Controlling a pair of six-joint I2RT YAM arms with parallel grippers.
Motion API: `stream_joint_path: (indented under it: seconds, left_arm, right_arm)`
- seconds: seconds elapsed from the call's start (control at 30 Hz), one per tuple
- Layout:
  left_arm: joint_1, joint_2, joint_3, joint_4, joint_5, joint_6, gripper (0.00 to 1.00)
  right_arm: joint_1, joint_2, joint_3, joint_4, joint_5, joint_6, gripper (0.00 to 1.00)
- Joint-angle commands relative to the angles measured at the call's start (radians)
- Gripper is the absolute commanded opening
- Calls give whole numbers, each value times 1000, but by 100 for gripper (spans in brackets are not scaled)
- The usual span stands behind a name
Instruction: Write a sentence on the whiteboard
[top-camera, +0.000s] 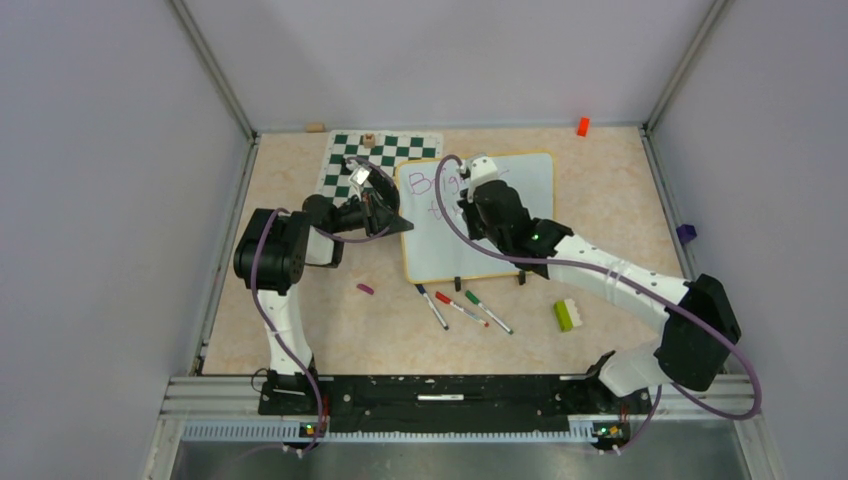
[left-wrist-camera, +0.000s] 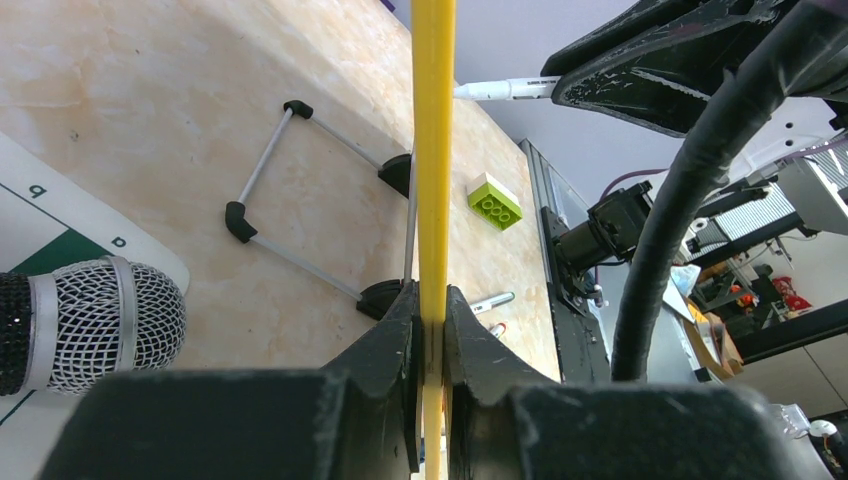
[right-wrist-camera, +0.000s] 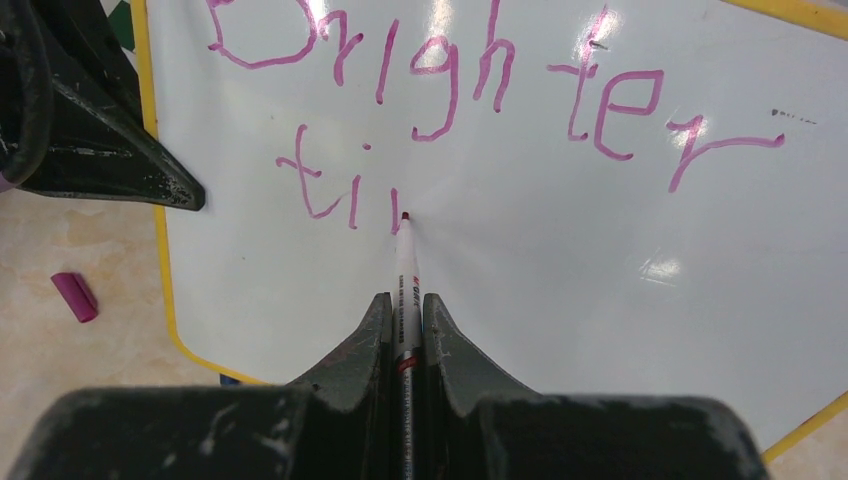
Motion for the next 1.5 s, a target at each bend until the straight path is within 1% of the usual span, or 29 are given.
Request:
stream_joint_path:
  seconds: [0.0, 0.43, 0.7, 0.97, 1.23, 1.47]
  left_arm:
    - [-2, -17, 14, 101, -10, -11, 0]
    - [-2, -17, 14, 102, -10, -10, 0]
    - [-3, -18, 12, 102, -8, -9, 0]
    - [-4, -19, 13, 102, -8, -9, 0]
    - [-3, -18, 12, 102, -10, -9, 0]
    - [-4, -18, 13, 102, -9, -9, 0]
  right_arm:
    - [-17, 19, 63, 12, 33, -22, 0]
    - [-33, 18, 80, -16, 58, -21, 0]
    - [-33, -13, 24, -47, 5, -2, 0]
    - [-33, -36, -16, -57, -12, 10, 0]
    - [-33, -16, 8, -48, -9, 8, 0]
    - [-33, 30, 79, -46, 2, -9, 0]
